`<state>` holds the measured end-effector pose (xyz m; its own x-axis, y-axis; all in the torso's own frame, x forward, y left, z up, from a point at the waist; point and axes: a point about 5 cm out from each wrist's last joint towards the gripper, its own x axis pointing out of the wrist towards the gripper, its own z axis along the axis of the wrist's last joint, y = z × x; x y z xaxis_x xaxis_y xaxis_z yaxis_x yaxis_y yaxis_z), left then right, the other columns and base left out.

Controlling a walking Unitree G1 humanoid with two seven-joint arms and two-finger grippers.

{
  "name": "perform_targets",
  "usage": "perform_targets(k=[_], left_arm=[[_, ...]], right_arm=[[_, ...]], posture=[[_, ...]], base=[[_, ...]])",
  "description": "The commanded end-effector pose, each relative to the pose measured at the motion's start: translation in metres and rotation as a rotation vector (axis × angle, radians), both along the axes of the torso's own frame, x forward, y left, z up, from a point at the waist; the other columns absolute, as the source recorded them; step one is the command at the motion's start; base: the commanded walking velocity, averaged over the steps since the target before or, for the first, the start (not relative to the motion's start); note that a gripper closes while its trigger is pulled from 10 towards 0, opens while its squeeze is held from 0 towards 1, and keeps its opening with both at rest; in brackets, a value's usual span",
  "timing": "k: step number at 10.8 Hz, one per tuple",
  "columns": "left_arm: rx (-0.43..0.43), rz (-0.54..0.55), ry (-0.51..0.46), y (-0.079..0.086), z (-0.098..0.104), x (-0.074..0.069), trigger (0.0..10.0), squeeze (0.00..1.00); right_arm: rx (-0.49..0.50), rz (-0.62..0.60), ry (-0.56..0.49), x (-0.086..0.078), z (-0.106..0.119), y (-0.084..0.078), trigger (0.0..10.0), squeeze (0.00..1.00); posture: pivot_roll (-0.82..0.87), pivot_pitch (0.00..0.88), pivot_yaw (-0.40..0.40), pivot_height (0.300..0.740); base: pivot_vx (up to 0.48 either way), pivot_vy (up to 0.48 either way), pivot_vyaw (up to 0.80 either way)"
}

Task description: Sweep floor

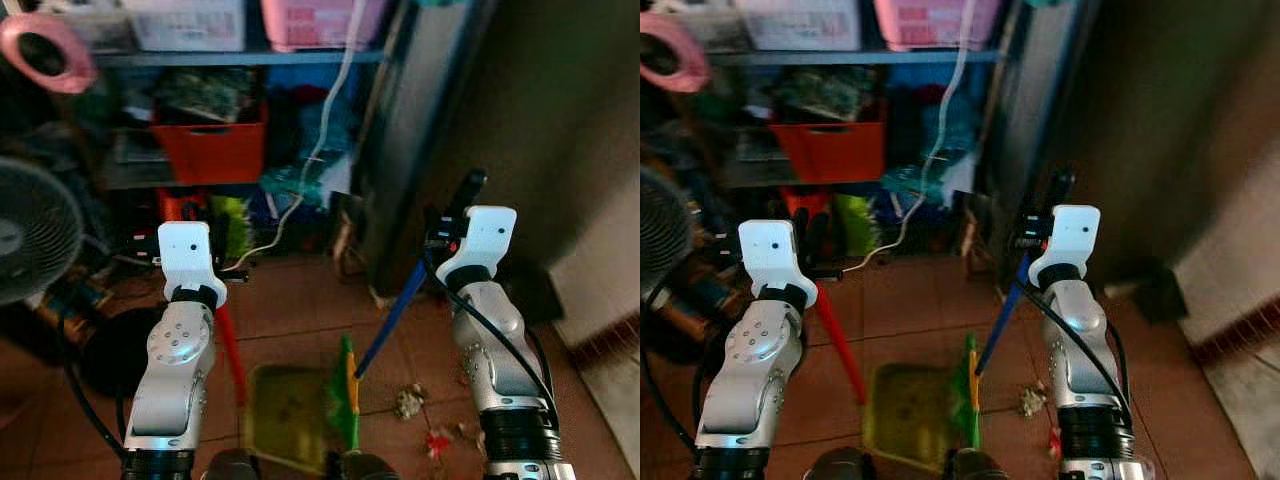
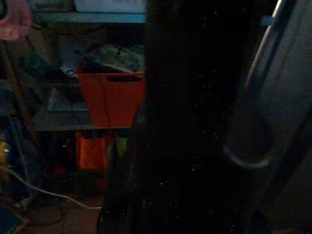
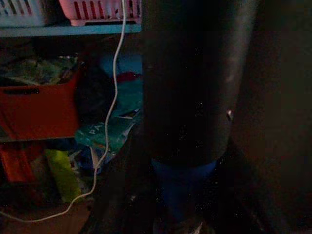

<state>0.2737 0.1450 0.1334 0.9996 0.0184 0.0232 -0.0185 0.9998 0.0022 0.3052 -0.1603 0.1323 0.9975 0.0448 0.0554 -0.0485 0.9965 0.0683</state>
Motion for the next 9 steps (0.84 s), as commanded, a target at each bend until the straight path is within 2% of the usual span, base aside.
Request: perform_targets(k=[1,4,7,9], left_arm=[[0.001,-0.001,-0.041,0.0008,0.0094,0.0008,10.0,0.0],[-0.035,0.027,-0.046,0.003,0.0113,-0.0004,10.0,0.0],[-0.003,-0.003,-0.04,-0.0023,0.0099,-0.001,10.0,0.0],[-0.017,-0.025,-0.047,-0.0039,0.0123,-0.0001,10.0,0.0]], right_arm=[[0.007,0.025,-0.014,0.0008,0.0045,0.0052,10.0,0.0],[0.002,0.073,-0.008,0.0041,0.0035,0.0112,10.0,0.0],[0.001,0.048,-0.015,0.0073,0.0043,0.004,10.0,0.0],[0.003,0.035,-0.013,0.0049,0.0026,0.0026,10.0,0.0]], posture=[[0.04,0.037,-0.041,0.74],[0.06,0.016,-0.074,0.74],[0.06,0.024,-0.053,0.74],[0.06,0.026,-0.052,0.74]], base=[[0.0,0.0,-0.8],[0.0,0.0,-0.8],[0.0,0.0,-0.8],[0.0,0.0,0.0]])
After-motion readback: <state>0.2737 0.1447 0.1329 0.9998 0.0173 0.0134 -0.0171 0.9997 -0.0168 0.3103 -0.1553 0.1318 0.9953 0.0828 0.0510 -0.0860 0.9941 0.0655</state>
